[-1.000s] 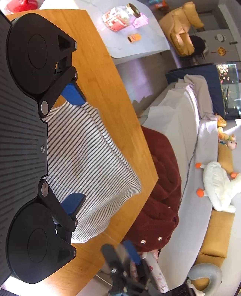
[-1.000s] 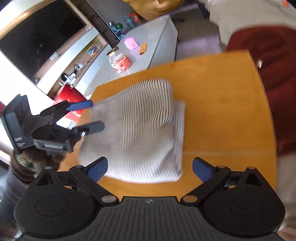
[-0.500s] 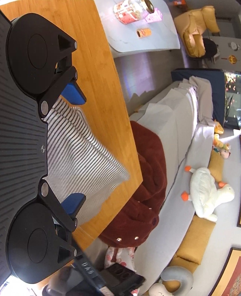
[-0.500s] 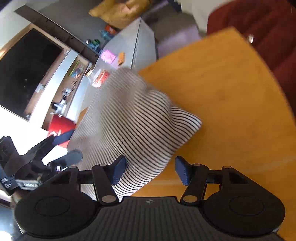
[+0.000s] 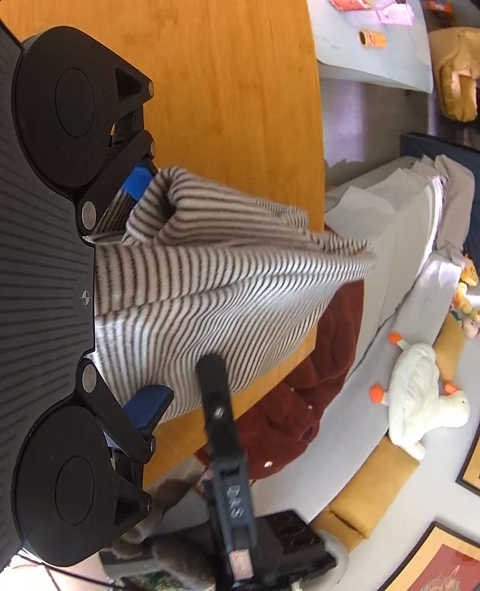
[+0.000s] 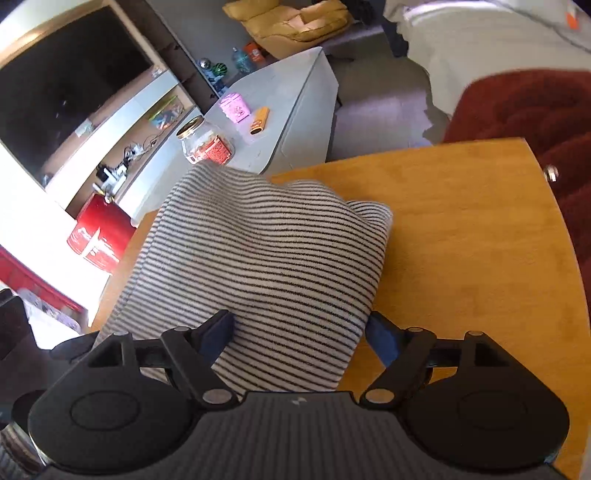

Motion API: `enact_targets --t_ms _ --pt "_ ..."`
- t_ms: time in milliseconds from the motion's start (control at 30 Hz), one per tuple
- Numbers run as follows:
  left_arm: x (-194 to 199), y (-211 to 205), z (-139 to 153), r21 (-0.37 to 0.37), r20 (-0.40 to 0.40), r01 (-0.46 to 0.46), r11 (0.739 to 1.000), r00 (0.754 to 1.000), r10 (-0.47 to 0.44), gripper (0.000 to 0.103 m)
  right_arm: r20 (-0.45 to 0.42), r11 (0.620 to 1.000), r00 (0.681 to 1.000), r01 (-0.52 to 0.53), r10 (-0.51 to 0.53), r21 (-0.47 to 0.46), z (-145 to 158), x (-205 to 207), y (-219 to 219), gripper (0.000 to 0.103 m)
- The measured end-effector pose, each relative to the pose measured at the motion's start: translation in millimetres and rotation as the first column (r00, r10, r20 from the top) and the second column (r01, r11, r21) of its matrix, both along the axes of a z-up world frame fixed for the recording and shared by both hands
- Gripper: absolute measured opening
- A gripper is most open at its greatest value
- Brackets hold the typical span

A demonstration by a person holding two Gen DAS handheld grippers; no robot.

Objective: Fold clothes

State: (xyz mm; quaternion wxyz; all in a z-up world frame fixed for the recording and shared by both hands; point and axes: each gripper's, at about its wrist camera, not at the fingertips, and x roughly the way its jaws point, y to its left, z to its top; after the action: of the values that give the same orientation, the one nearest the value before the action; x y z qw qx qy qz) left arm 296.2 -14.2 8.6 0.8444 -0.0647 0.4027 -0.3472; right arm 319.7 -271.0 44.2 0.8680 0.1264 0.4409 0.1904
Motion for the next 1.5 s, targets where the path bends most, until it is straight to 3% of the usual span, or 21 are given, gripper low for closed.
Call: enact_targets --t_ms 167,300,367,467,567,633,667,733,800,867,900,933,967,1000,1100,1167,1233,1367,1433,1500 --pt "-50 -29 -5 -0.079 -0.02 0.104 0.991 0.994 -0.106 0.103 0.157 0.978 0.983 -0.064 0.097 -0.201 29 0 16 0.085" --pt "-89 -33 10 -0.059 0.05 0.15 0.987 0.988 -0.147 0.103 0.304 0.958 0.938 -0.08 0.166 -0.275 54 -40 18 0.092" --pt "-98 -19 19 -0.013 0.097 0.083 0.996 0.992 -0.081 0.103 0.347 0.937 0.905 -0.128 0.245 -0.326 49 -65 31 0.092" --pt "-92 11 24 0.004 0.096 -0.122 0.993 0.988 0.121 0.103 0.401 0.894 0.842 -0.191 0.362 -0.406 43 -102 49 0.092" --pt "-78 42 22 -0.021 0.043 -0.333 0.943 0.942 0.334 0.103 0.432 0.839 0.768 -0.242 0.473 -0.488 35 -137 68 0.092" --pt "-72 54 19 -0.049 0.002 -0.405 0.913 0.914 0.405 0.103 0.387 0.793 0.756 -0.275 0.527 -0.544 19 -142 82 0.092" --pt "-70 58 18 -0.066 -0.022 -0.425 0.903 0.905 0.425 0.1 0.37 0.785 0.759 -0.287 0.536 -0.549 16 -142 85 0.092" --pt "-67 68 21 -0.098 -0.065 -0.428 0.898 0.903 0.424 0.092 0.37 0.813 0.771 -0.312 0.519 -0.491 25 -142 78 0.092" --pt "-68 68 22 -0.106 -0.067 -0.408 0.907 0.913 0.403 0.085 0.391 0.846 0.781 -0.311 0.487 -0.433 39 -143 65 0.091" --pt "-68 65 22 -0.114 -0.055 -0.381 0.918 0.925 0.377 0.082 0.407 0.851 0.784 -0.278 0.469 -0.445 47 -144 55 0.083" --pt "-66 59 21 -0.123 -0.059 -0.368 0.922 0.93 0.363 0.08 0.401 0.837 0.786 -0.255 0.471 -0.484 45 -144 55 0.071" --pt "-64 53 20 -0.132 -0.066 -0.355 0.926 0.935 0.349 0.078 0.389 0.821 0.79 -0.235 0.473 -0.52 42 -142 54 0.044" --pt "-62 47 19 -0.142 -0.072 -0.342 0.929 0.94 0.335 0.077 0.366 0.813 0.803 -0.233 0.47 -0.534 39 -137 53 0.031" --pt "-59 40 17 -0.152 -0.078 -0.329 0.932 0.944 0.32 0.077 0.357 0.831 0.814 -0.249 0.458 -0.498 42 -131 53 0.013" --pt "-50 17 10 -0.149 -0.095 -0.28 0.948 0.959 0.268 0.071 0.326 0.875 0.845 -0.291 0.425 -0.387 50 -115 52 0.012" --pt "-46 4 3 -0.14 -0.11 -0.247 0.959 0.966 0.232 0.054 0.302 0.899 0.863 -0.313 0.404 -0.308 55 -103 51 0.011" --pt "-42 -3 -2 -0.155 -0.128 -0.229 0.961 0.969 0.21 0.048 0.276 0.916 0.881 -0.33 0.385 -0.226 60 -92 50 0.011" --pt "-39 -8 -10 -0.172 -0.138 -0.227 0.959 0.969 0.205 0.048 0.21 0.934 0.911 -0.349 0.356 -0.073 67 -70 50 0.012" --pt "-39 -8 -14 -0.174 -0.144 -0.231 0.957 0.968 0.208 0.049 0.157 0.937 0.923 -0.344 0.35 -0.068 44 -66 47 0.012" --pt "-40 -8 -15 -0.166 -0.144 -0.23 0.959 0.968 0.207 0.049 0.154 0.941 0.928 -0.338 0.338 -0.031 41 -66 39 0.012"
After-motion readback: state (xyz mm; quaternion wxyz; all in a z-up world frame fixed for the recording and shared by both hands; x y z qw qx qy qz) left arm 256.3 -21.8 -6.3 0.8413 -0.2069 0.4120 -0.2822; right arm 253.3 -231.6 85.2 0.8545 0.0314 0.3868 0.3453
